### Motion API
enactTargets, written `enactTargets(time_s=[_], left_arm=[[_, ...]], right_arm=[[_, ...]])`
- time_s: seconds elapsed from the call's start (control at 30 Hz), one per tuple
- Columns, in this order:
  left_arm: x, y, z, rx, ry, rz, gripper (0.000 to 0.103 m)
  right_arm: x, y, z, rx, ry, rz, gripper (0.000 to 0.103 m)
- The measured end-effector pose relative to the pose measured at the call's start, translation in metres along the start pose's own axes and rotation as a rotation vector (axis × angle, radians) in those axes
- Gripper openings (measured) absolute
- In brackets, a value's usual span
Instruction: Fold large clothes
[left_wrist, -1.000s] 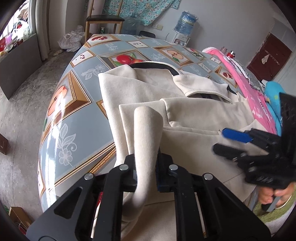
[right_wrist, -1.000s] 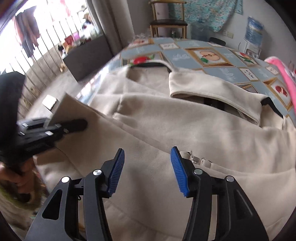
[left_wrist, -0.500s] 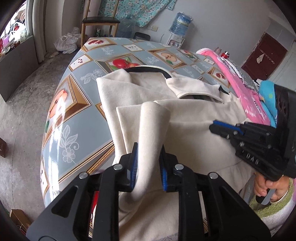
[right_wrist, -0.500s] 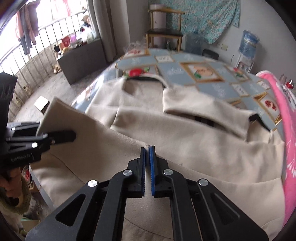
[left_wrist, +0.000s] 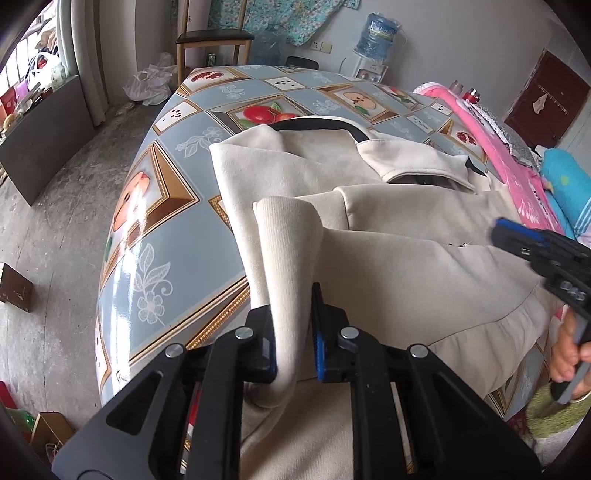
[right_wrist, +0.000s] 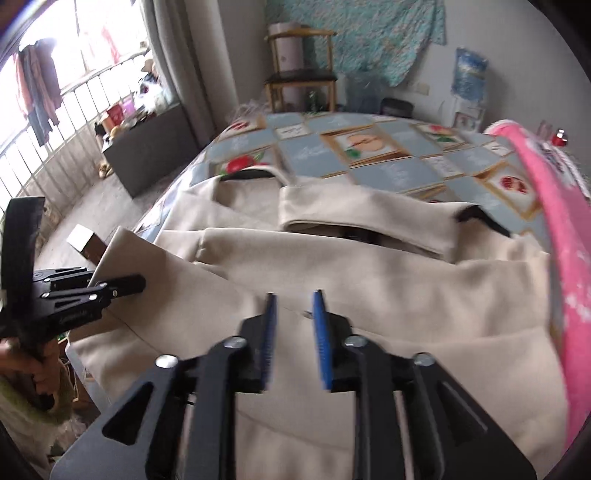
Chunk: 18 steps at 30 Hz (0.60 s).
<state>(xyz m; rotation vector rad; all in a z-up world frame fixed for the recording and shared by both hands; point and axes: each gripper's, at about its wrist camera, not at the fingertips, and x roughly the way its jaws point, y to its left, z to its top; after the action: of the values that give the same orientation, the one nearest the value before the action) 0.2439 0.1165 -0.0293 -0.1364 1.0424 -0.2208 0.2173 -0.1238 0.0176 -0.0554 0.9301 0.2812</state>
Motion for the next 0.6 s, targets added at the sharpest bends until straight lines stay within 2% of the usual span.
enactTargets(time_s=[0.03, 0.07, 0.13, 0.17, 0.23, 0.3, 0.37, 0.53, 0.6], left_arm=[[0.000, 0.000, 0.000, 0.001, 0.002, 0.004, 0.014], [0.000, -0.001, 0.000, 0.004, 0.003, 0.008, 0.014], [0.001, -0.002, 0.000, 0.009, 0.006, 0.018, 0.014], [0.001, -0.003, 0.000, 0.012, 0.009, 0.025, 0.014], [0.002, -0.005, 0.001, 0.019, 0.014, 0.042, 0.015], [0.004, -0.007, 0.002, 0.026, 0.019, 0.056, 0.015], [0.005, -0.009, 0.002, 0.036, 0.024, 0.071, 0.015], [0.007, -0.010, 0.003, 0.027, 0.029, 0.091, 0.015], [0.008, -0.011, 0.003, 0.013, 0.029, 0.098, 0.015]], right_arm=[[-0.008, -0.010, -0.004, 0.011, -0.005, -0.026, 0.037], [-0.017, -0.023, -0.008, 0.029, -0.007, -0.051, 0.040], [-0.037, -0.059, -0.019, 0.090, -0.014, -0.098, 0.042], [-0.044, -0.077, -0.023, 0.126, -0.017, -0.116, 0.048], [-0.056, -0.119, -0.030, 0.221, -0.025, -0.126, 0.050], [-0.062, -0.158, -0.031, 0.321, -0.033, -0.061, 0.050], [-0.057, -0.195, -0.026, 0.385, -0.025, 0.057, 0.050], [-0.002, -0.251, 0.000, 0.484, 0.104, 0.260, 0.050], [0.024, -0.264, 0.005, 0.511, 0.171, 0.306, 0.050]])
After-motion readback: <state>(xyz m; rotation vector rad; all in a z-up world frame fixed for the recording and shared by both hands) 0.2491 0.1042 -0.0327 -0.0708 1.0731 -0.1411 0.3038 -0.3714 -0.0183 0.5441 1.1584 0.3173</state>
